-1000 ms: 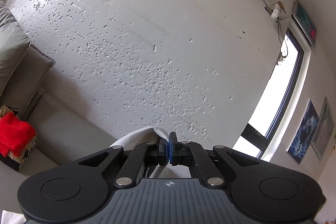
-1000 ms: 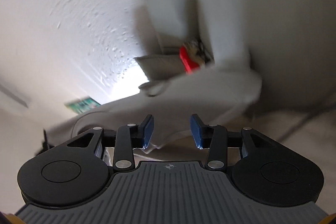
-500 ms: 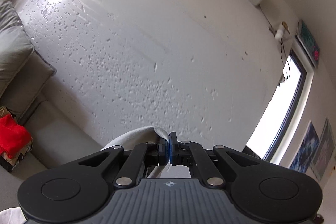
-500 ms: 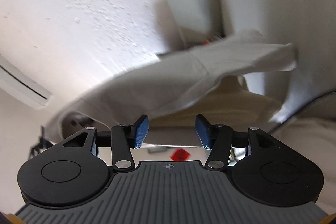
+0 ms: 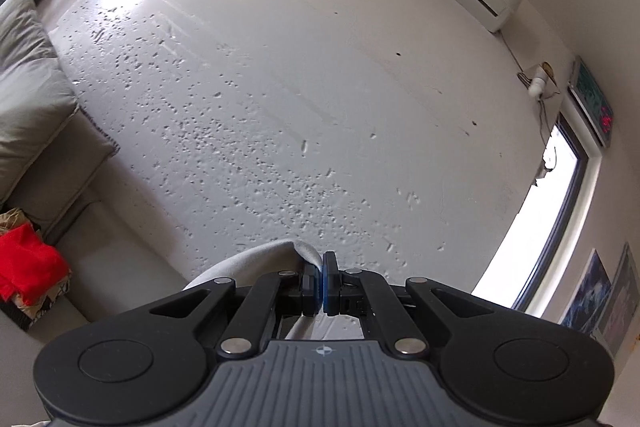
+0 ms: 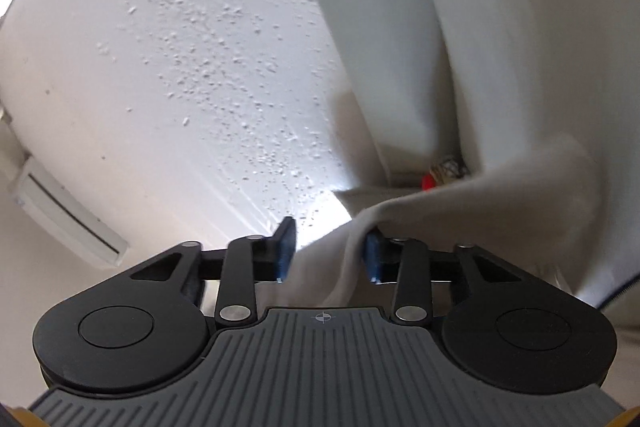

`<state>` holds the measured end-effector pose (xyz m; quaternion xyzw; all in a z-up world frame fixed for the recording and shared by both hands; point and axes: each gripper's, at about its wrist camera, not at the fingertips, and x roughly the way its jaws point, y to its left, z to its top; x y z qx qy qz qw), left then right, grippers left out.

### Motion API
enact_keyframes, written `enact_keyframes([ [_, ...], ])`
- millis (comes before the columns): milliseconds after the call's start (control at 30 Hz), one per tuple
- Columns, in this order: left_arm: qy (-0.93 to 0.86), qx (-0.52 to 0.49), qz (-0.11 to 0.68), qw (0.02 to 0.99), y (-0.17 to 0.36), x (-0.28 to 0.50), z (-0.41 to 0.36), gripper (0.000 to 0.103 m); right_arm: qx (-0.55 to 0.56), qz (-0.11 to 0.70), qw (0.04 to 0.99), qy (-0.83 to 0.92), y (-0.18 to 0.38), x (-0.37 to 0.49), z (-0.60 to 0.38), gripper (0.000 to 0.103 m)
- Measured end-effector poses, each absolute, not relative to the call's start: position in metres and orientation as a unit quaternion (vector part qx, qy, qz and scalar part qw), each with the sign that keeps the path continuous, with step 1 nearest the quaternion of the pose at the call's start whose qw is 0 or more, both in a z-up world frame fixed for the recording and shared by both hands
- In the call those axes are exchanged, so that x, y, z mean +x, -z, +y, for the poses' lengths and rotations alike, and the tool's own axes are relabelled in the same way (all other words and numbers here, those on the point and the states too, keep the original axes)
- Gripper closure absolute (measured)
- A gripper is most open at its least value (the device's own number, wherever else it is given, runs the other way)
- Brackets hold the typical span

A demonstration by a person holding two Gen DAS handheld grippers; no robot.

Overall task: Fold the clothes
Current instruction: 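Open the right tool and regrasp the hanging sweatshirt fabric, then close the right tool on the sweatshirt while the left tool holds it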

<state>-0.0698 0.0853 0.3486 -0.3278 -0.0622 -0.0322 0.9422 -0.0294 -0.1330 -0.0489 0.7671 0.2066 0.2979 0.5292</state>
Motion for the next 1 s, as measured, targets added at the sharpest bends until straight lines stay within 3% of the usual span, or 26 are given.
enact_keyframes([
  [167,0.023,-0.33,-0.058,0.942,-0.344,-0.074,0.097,0.103,0.722,0.235,0.562,-0.329,0.025,-0.024,-0.151,0.066],
  [233,0.021,-0.336,-0.058,0.94,-0.341,-0.078,0.103,0.103,0.702,0.27,0.574,-0.324,0.025,-0.019,-0.149,0.082],
  [267,0.019,-0.338,-0.059,0.939,-0.339,-0.08,0.105,0.103,0.694,0.285,0.58,-0.318,0.026,-0.016,-0.147,0.099],
  [500,-0.041,-0.326,-0.05,0.943,-0.324,-0.096,0.134,0.103,0.616,0.282,0.682,-0.274,-0.011,-0.022,-0.16,0.102],
  [600,-0.08,-0.338,-0.025,0.937,-0.311,-0.087,0.165,0.103,0.574,0.237,0.735,-0.27,-0.075,-0.021,-0.196,0.102],
  [700,-0.082,-0.418,0.014,0.905,-0.29,-0.073,0.206,0.103,0.525,0.151,0.792,-0.27,-0.163,-0.025,-0.228,0.102],
  [867,0.003,-0.418,-0.047,0.907,-0.296,-0.105,0.197,0.103,0.413,-0.002,0.869,-0.272,-0.295,-0.084,-0.247,0.102],
  [1000,0.048,-0.405,-0.105,0.907,-0.316,-0.136,0.174,0.103,0.329,-0.062,0.903,-0.27,-0.352,-0.148,-0.252,0.102],
])
